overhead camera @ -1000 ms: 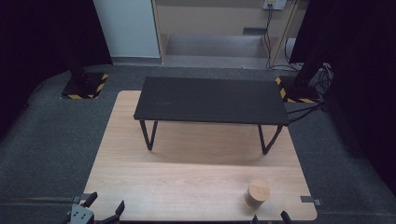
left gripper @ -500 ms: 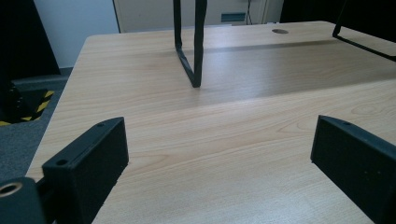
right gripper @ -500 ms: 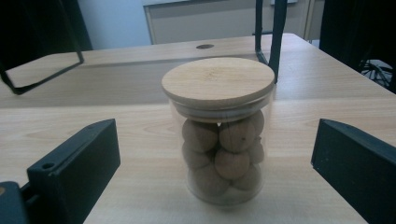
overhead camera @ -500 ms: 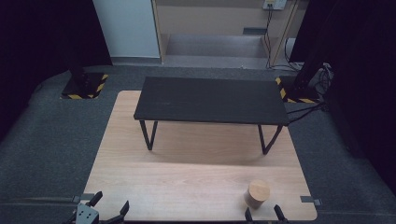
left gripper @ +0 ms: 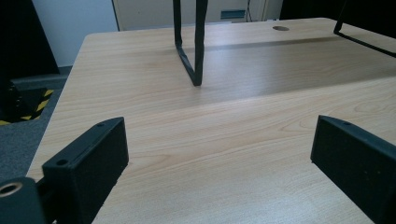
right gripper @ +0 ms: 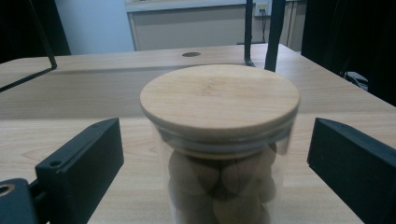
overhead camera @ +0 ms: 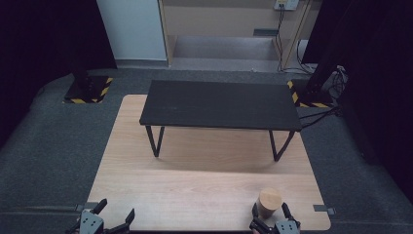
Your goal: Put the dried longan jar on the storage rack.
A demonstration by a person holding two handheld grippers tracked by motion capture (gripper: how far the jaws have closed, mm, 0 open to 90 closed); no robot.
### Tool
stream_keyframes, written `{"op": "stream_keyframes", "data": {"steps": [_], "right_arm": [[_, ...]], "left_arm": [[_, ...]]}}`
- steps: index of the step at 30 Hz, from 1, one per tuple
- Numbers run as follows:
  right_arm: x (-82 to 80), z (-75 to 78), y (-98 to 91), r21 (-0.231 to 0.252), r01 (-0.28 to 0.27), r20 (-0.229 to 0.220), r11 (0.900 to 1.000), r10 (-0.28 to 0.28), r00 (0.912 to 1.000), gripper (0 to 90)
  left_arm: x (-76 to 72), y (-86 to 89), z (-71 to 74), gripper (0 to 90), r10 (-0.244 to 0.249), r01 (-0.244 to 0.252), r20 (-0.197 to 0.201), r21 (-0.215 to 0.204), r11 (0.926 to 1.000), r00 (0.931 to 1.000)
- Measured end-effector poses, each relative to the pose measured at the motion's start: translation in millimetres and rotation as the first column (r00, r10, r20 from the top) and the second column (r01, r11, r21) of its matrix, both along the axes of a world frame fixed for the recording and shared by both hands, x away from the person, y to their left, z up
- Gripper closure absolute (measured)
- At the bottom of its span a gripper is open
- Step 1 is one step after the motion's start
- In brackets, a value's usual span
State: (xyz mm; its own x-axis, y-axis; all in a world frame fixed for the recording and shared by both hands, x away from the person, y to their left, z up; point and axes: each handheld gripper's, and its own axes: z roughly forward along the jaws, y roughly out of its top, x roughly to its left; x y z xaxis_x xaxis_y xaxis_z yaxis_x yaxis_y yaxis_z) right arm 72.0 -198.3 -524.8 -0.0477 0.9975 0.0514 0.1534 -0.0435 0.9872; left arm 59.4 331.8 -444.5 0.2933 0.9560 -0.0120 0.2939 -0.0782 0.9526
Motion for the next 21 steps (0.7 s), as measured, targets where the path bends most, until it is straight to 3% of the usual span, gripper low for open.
{"op": "stream_keyframes", "data": {"steps": [10,15,19,21], "right_arm": [[10.3,-3.1,1.9,-0.005,0.023,-0.027,0.9997,-0.023,0.9994,5.9],[12.7,-2.5,-0.9,-0.019,0.005,-0.038,0.9998,-0.006,0.9993,24.4],[12.7,3.4,-0.1,-0.029,-0.003,-0.055,0.9996,0.001,0.9985,25.1],[10.6,8.3,-0.8,0.001,-0.005,-0.057,1.0,0.005,0.9984,25.2]], "left_arm": [[0.8,-0.3,0.1,2.7,-0.001,0.001,-0.002,-0.001,1.0,1.0],[0.4,-0.1,-0.1,2.7,0.003,-0.003,-0.002,-0.003,1.0,1.0],[0.4,-0.5,0.1,2.8,0.003,-0.003,0.0,-0.003,1.0,1.0],[0.4,-0.4,0.4,2.8,0.004,-0.004,0.0,-0.002,1.0,1.0]]}}
